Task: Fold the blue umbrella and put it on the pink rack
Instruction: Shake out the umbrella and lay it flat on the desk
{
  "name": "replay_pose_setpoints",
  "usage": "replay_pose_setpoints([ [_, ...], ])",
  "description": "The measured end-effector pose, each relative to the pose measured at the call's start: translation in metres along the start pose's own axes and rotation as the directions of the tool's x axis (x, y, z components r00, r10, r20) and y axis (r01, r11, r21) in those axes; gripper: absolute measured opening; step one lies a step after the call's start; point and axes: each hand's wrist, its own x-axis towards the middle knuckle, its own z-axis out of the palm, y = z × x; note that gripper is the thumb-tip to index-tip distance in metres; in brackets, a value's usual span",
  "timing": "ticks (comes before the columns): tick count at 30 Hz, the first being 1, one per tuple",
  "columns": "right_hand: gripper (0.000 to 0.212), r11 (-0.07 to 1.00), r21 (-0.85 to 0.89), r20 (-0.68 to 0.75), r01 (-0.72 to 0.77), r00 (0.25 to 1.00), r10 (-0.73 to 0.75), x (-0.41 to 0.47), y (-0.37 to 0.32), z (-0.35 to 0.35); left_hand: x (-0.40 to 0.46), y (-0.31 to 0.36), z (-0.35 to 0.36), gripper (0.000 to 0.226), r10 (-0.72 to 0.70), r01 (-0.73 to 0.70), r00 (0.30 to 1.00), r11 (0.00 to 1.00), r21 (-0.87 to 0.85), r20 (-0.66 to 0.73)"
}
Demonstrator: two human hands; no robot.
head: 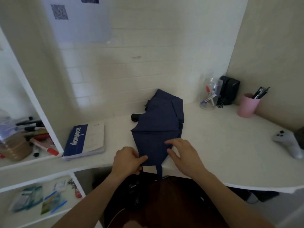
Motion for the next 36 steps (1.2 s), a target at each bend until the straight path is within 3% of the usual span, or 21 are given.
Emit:
replay_pose_setpoints([
  [2,0.042,0.995,-0.074,0.142,0.059,0.989,-0.048,0.013,0.014,0.009,0.005,-0.006,0.002,0.039,0.165,-0.138,0.981,0.963,0.231,-0.105],
  [3,0.045,0.987,-0.132,0.179,0.087,0.982,-0.063,0.017,0.019,0.013,0.009,-0.01,0.003,0.041,0.276,-0.237,0.953,0.935,0.266,-0.123],
  [5,0.053,0.964,-0.235,0.191,0.127,0.978,-0.082,0.018,0.03,0.018,0.02,-0.019,0.009,0.046,0.497,-0.47,0.866,0.846,0.251,-0.055],
  [7,0.057,0.956,-0.263,0.145,0.13,0.985,-0.094,0.015,0.039,0.018,0.032,-0.024,0.015,0.048,0.607,-0.606,0.791,0.759,0.238,0.077],
  [11,0.05,0.957,-0.266,0.094,0.117,0.991,-0.095,0.005,0.065,0.003,0.049,-0.029,0.03,0.051,0.616,-0.63,0.775,0.732,0.259,0.142],
  [16,0.049,0.963,-0.233,0.066,0.136,0.99,-0.123,-0.008,0.078,-0.012,0.051,-0.025,0.045,0.048,0.699,-0.707,0.701,0.652,0.275,0.145],
  [20,0.04,0.965,-0.191,0.008,0.18,0.983,-0.182,0.011,0.064,-0.022,0.048,-0.023,0.038,0.043,0.694,-0.711,0.7,0.654,0.258,0.17],
  [25,0.067,0.951,-0.232,0.353,0.203,0.929,-0.112,0.014,0.058,0.002,0.044,-0.018,0.024,0.04,0.699,-0.713,0.688,0.598,0.367,0.198],
  [27,0.07,0.939,-0.278,0.382,0.203,0.92,-0.086,0.008,0.066,0.009,0.042,-0.012,0.024,0.038,0.738,-0.736,0.649,0.55,0.395,0.183],
  [29,0.075,0.927,-0.311,0.385,0.208,0.92,-0.078,0.007,0.069,0.012,0.039,-0.006,0.029,0.045,0.764,-0.793,0.592,0.498,0.351,0.256],
  [32,0.078,0.924,-0.322,0.408,0.206,0.911,-0.061,0.003,0.065,0.007,0.039,-0.009,0.033,0.062,0.644,-0.799,0.601,0.503,0.33,0.474],
  [34,0.076,0.942,-0.286,0.459,0.176,0.888,-0.026,0.001,0.062,-0.004,0.041,-0.015,0.03,0.063,0.586,-0.79,0.612,0.483,0.378,0.531],
  [36,0.069,0.989,-0.147,0.379,0.015,0.924,0.042,0.009,0.056,-0.025,0.04,-0.014,0.027,0.063,0.587,-0.791,0.611,0.475,0.385,0.531],
])
